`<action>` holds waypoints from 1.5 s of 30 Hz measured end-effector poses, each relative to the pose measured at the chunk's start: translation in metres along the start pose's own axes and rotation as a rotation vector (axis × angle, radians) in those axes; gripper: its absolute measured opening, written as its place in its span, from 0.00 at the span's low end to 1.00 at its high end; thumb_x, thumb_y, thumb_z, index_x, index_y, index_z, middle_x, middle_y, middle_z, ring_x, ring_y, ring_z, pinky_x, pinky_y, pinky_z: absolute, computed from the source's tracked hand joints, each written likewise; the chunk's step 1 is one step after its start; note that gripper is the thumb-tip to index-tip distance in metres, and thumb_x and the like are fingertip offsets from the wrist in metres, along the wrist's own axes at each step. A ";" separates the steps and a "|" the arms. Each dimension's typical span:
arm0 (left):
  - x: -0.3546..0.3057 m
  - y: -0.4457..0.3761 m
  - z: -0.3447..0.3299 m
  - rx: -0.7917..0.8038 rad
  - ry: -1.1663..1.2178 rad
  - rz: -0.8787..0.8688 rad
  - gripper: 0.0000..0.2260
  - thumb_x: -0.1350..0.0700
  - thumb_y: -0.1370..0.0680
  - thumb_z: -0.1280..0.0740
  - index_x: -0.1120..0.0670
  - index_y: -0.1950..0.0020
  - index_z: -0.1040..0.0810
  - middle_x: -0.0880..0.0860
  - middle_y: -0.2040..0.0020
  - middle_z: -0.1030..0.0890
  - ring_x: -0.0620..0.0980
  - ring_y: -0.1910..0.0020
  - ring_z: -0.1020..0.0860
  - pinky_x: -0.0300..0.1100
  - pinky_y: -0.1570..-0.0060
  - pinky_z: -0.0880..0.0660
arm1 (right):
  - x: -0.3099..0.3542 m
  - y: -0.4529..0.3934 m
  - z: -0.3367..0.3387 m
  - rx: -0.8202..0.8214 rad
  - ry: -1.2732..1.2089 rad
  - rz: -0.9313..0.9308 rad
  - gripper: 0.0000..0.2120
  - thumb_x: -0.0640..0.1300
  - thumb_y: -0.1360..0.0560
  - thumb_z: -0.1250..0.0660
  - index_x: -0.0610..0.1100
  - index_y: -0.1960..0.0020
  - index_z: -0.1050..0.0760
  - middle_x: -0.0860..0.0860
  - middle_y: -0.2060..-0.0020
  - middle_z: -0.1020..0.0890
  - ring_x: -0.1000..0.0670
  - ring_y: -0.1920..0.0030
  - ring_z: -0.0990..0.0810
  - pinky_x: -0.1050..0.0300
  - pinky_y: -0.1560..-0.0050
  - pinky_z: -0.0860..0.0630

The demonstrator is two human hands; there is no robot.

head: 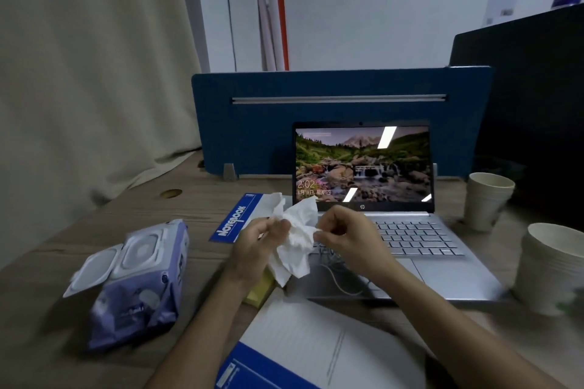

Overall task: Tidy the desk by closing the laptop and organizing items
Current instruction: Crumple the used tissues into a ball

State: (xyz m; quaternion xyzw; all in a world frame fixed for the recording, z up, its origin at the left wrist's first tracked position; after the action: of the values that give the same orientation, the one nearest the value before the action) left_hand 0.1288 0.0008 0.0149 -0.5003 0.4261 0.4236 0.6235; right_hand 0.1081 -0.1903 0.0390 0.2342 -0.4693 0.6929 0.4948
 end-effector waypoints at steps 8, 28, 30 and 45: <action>0.005 0.004 -0.008 0.070 -0.028 0.062 0.19 0.48 0.29 0.24 0.51 0.40 0.21 0.50 0.46 0.16 0.50 0.47 0.17 0.49 0.49 0.18 | -0.002 0.005 -0.009 0.029 -0.005 0.050 0.07 0.39 0.29 0.25 0.51 0.61 0.18 0.55 0.66 0.16 0.57 0.64 0.18 0.65 0.63 0.24; 0.002 0.004 -0.005 0.127 0.136 -0.030 0.23 0.59 0.29 0.24 0.46 0.43 0.32 0.64 0.44 0.19 0.61 0.46 0.18 0.61 0.47 0.21 | 0.007 0.006 0.005 0.187 -0.289 -0.062 0.17 0.46 0.23 0.31 0.51 0.35 0.24 0.51 0.41 0.19 0.51 0.42 0.19 0.45 0.41 0.21; 0.001 0.003 -0.005 0.124 0.108 -0.063 0.19 0.61 0.27 0.26 0.46 0.45 0.30 0.61 0.46 0.17 0.60 0.48 0.17 0.59 0.50 0.19 | 0.006 0.007 0.005 0.211 -0.230 -0.032 0.15 0.45 0.23 0.31 0.48 0.36 0.22 0.51 0.42 0.18 0.51 0.43 0.18 0.45 0.41 0.21; -0.007 0.011 -0.019 0.235 0.069 -0.128 0.11 0.57 0.25 0.28 0.54 0.43 0.22 0.56 0.49 0.15 0.56 0.48 0.17 0.48 0.51 0.19 | -0.002 0.008 0.004 0.108 -0.116 -0.042 0.30 0.54 0.28 0.27 0.53 0.30 0.32 0.55 0.34 0.27 0.51 0.36 0.24 0.46 0.37 0.24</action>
State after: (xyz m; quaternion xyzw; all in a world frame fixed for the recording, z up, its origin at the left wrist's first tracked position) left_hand 0.1143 -0.0168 0.0159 -0.4642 0.4614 0.3127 0.6884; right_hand 0.1011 -0.1953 0.0360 0.3103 -0.4541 0.6919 0.4678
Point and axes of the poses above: each hand's wrist, its own y-axis away from the middle knuckle, its own z-axis out of the back of the hand, x = y × z, the point moved 3 cm from there along -y, towards the middle knuckle
